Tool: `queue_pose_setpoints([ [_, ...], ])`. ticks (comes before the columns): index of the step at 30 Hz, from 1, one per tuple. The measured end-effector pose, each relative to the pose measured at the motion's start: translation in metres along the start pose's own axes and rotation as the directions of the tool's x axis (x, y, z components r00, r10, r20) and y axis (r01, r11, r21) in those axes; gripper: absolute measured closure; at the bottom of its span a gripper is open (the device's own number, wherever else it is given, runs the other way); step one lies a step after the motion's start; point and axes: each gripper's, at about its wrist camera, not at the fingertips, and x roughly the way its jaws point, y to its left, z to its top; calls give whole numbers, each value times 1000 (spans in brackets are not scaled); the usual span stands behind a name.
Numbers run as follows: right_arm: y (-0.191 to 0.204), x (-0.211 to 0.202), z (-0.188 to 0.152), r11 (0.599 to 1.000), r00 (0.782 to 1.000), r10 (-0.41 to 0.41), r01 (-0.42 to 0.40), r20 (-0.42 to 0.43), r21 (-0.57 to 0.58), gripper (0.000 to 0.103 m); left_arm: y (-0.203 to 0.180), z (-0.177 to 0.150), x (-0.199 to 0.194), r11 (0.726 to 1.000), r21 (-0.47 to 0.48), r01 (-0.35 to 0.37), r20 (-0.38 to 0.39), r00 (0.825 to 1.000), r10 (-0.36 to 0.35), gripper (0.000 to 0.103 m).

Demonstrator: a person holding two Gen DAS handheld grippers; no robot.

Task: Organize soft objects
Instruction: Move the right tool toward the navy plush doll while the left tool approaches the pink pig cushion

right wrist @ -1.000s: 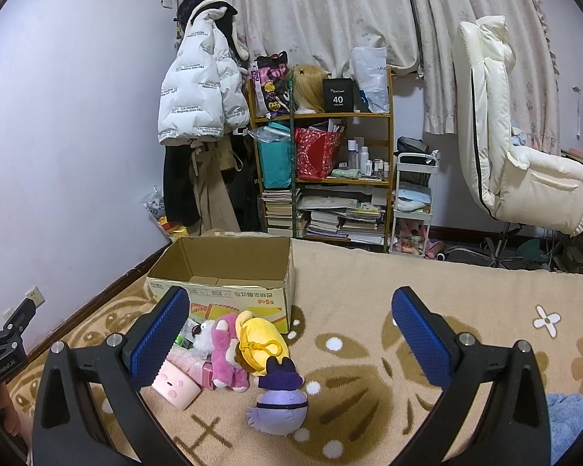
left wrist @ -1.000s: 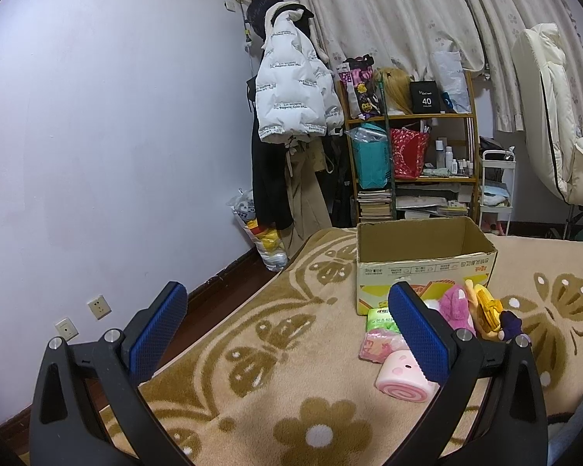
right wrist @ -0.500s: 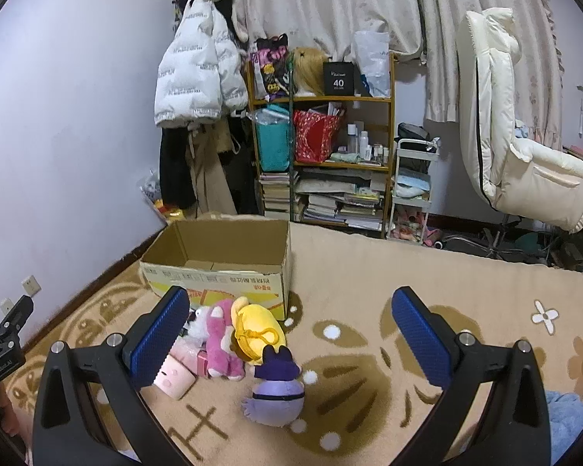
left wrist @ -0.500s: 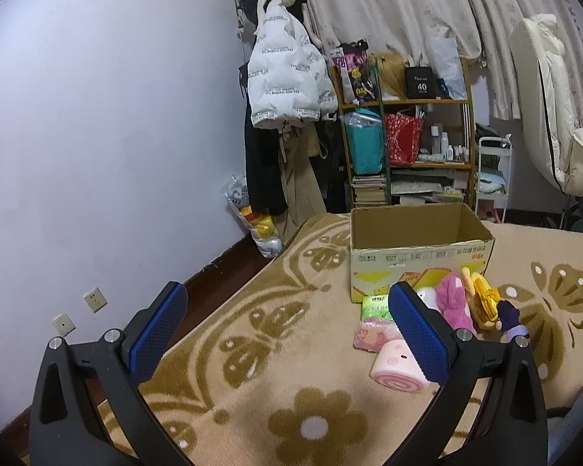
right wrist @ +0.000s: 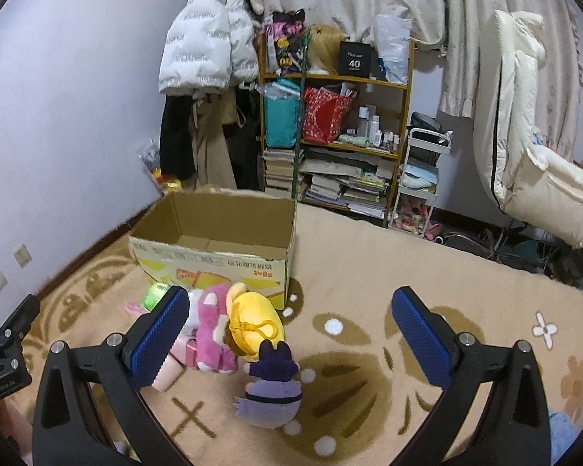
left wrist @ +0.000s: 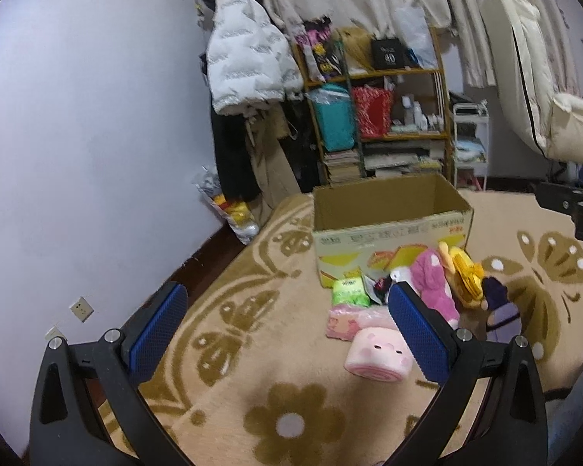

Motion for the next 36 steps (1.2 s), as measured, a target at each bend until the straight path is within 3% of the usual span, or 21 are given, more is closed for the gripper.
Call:
queue_pose_setpoints([
  [8, 1, 37, -2, 999, 990, 43, -41, -133, 19, 0, -20, 0, 37, 999, 3, 50, -88, 995, -49, 1],
  [15, -4, 74, -15, 993, 958, 87, -60, -275, 103, 0, -39, -7, 71, 995, 24, 97, -174, 980, -92, 1],
  [21, -2, 95, -23, 993, 941, 89, -60, -327, 98, 0, -51, -15, 97, 991, 21, 132, -240, 963, -124, 1],
  [36, 12, 137, -44, 994, 873, 108, -93, -475, 57, 0, -72, -35, 141, 980, 12, 197, -368, 912, -179, 1],
])
